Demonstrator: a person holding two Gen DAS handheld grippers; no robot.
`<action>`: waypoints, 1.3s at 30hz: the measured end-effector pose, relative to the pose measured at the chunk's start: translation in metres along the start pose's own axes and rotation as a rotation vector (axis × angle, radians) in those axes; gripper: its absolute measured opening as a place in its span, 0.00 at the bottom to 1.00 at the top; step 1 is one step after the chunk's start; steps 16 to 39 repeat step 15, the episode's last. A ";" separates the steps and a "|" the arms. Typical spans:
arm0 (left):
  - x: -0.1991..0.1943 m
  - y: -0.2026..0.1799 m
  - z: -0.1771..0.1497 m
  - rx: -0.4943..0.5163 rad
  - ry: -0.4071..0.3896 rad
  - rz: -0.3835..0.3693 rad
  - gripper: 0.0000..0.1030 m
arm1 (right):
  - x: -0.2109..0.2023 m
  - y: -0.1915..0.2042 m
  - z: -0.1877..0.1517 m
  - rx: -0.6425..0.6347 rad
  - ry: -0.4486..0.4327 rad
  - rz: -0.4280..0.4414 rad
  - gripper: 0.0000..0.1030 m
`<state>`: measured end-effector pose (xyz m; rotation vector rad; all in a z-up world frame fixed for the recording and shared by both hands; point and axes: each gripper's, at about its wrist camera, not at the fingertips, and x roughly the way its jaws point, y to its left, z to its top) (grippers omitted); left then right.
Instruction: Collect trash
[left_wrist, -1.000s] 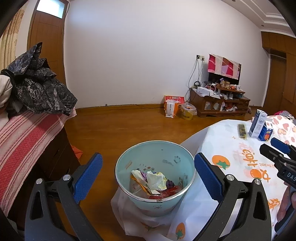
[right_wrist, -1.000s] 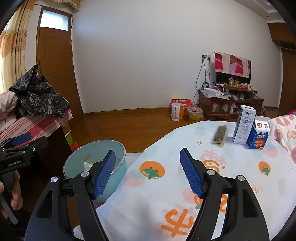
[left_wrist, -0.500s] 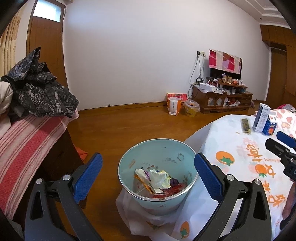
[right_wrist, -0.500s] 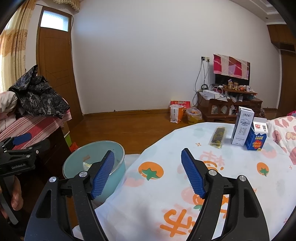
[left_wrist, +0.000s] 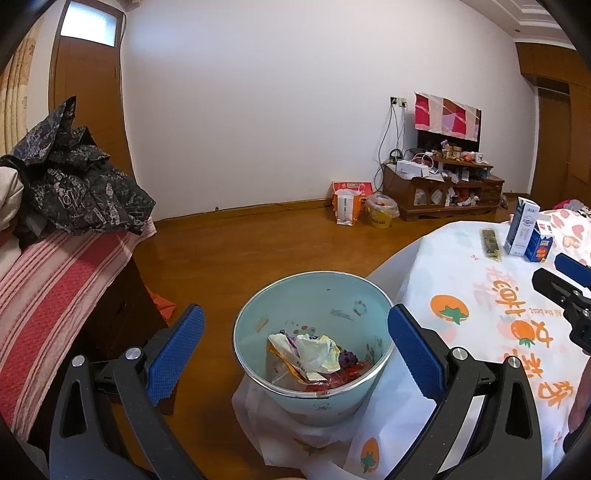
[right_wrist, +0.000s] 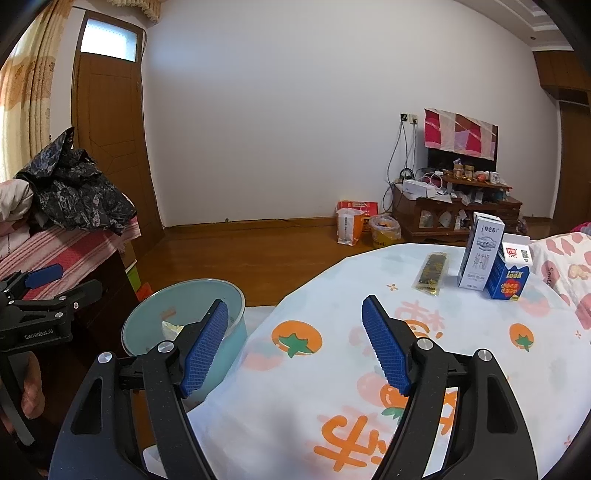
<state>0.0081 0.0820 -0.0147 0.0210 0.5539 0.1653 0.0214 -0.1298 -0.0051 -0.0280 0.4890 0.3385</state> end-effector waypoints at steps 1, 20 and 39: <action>0.000 0.000 -0.001 0.003 0.002 0.000 0.94 | 0.001 -0.001 0.000 0.001 0.002 -0.001 0.72; 0.007 -0.001 -0.004 -0.005 0.037 -0.044 0.94 | 0.014 -0.103 -0.012 0.095 0.116 -0.223 0.81; 0.007 -0.001 -0.004 -0.005 0.037 -0.044 0.94 | 0.014 -0.103 -0.012 0.095 0.116 -0.223 0.81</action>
